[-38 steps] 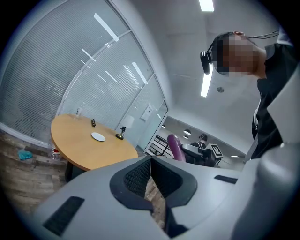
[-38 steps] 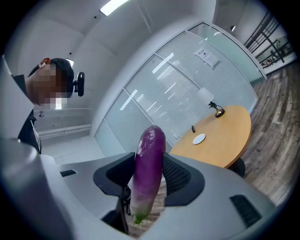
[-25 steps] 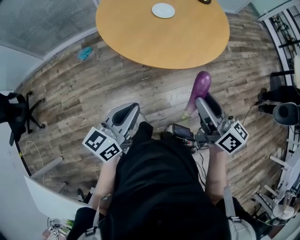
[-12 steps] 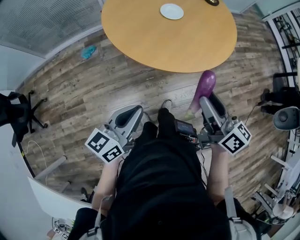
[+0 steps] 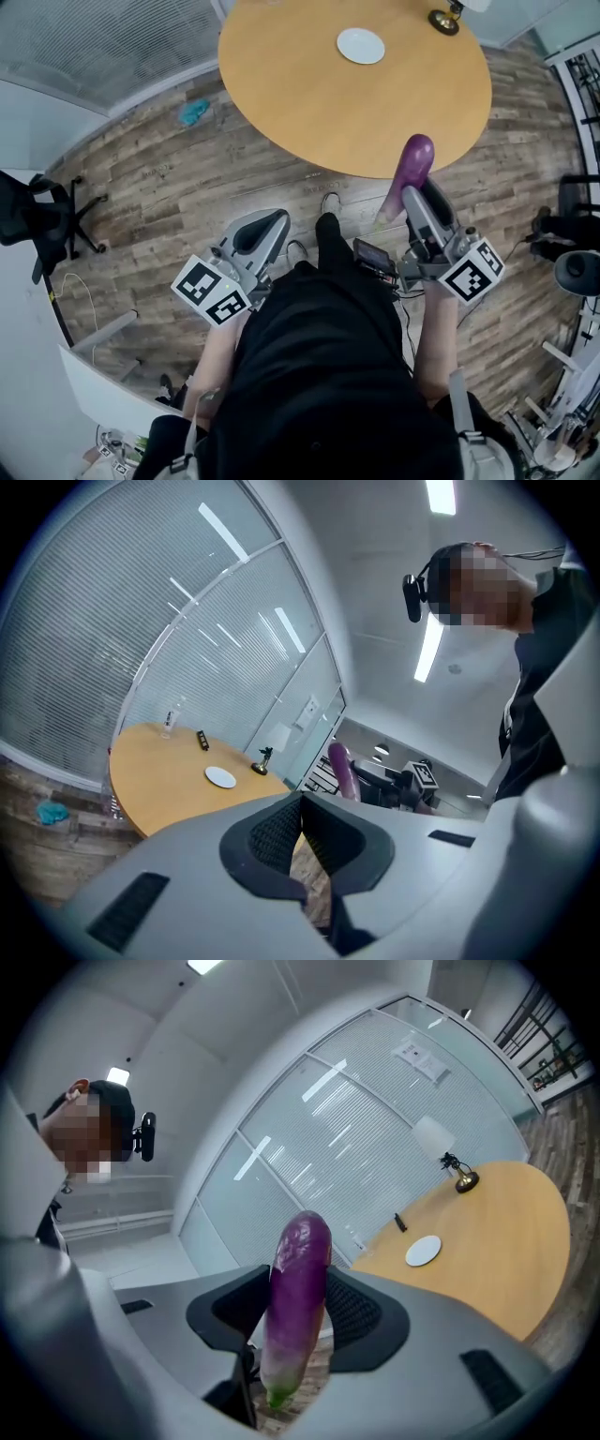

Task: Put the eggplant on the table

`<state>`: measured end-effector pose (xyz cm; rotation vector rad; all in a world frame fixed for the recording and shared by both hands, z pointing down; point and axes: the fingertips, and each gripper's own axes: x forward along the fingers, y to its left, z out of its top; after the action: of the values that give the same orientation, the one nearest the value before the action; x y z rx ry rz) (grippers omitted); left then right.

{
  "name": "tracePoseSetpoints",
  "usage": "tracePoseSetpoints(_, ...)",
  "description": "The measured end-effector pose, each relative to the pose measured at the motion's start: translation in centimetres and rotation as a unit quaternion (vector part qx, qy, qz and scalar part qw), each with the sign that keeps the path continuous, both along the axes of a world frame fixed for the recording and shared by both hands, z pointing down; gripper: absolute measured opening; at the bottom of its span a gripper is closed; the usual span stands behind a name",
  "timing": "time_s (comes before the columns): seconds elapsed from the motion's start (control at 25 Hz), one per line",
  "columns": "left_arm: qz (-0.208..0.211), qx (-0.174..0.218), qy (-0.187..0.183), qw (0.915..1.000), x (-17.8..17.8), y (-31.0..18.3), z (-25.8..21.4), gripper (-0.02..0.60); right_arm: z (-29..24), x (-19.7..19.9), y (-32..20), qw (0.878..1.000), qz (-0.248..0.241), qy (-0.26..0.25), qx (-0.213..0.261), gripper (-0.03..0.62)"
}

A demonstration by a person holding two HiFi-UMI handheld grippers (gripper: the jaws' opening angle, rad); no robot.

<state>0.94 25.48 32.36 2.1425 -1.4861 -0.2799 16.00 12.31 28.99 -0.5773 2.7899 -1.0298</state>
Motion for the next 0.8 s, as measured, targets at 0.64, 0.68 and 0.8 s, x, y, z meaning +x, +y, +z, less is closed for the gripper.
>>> tracePoseSetpoints(0.64,-0.029,-0.002,-0.023,0.9993,-1.9,-12.7,-1.1,0.012,0.2,-4.0,-13.4,0.999,-0.042,-0.027,-0.005,0.193)
tracePoseSetpoints(0.68,-0.03,-0.003,-0.023,0.9993,-1.8,-13.5,-1.0,0.012,0.2,-3.9,-14.1,0.999,-0.043,-0.026,-0.006,0.193)
tracePoseSetpoints(0.8,-0.031,-0.005,-0.021,0.9993,-1.7,-15.5,-1.0,0.012,0.6,-3.8,-15.7,0.999,-0.045,-0.022,-0.01,0.193)
